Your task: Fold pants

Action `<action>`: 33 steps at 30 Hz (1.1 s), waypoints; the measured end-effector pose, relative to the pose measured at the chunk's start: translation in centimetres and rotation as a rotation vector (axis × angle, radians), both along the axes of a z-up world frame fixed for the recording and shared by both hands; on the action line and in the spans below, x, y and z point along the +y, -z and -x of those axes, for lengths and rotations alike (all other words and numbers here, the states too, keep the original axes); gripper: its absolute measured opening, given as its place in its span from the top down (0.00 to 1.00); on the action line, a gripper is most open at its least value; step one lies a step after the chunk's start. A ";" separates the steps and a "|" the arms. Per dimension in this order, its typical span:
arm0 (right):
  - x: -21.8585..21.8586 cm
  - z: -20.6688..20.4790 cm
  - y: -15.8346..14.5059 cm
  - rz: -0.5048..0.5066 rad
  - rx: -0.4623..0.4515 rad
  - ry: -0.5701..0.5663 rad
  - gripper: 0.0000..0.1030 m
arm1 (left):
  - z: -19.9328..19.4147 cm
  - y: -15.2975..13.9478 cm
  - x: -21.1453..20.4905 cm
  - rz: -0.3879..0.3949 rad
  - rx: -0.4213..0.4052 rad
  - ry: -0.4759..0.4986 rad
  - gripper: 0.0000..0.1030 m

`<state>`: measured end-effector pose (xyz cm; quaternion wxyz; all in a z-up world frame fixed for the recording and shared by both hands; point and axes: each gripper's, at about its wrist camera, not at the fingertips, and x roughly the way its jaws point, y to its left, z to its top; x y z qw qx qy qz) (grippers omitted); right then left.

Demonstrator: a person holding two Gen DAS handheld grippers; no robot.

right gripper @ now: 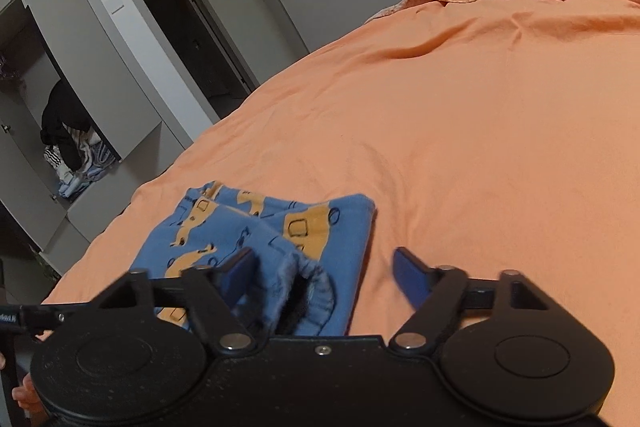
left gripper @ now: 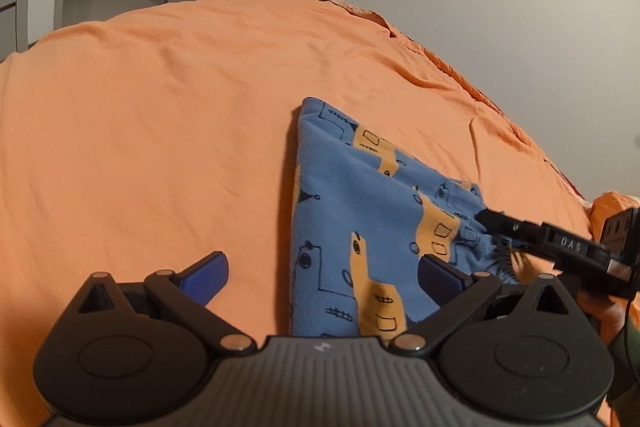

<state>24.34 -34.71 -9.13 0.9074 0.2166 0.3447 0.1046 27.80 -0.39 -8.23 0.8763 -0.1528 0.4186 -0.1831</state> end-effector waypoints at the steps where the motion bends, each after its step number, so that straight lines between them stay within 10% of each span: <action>1: 0.0 0.4 0.1 -0.016 -0.001 0.000 0.41 | 0.0 -0.1 0.2 0.011 0.003 0.000 0.00; 15: -1.3 2.3 0.8 -0.208 0.023 0.105 0.77 | -0.9 1.0 1.5 0.150 0.098 -0.001 0.44; 20: -0.9 2.4 0.6 -0.200 0.024 0.126 0.79 | -1.3 1.1 1.1 0.119 0.136 -0.025 0.67; 33: 1.4 4.1 -2.3 -0.086 0.001 0.181 0.85 | -0.1 -1.1 -0.7 0.003 0.066 -0.003 0.83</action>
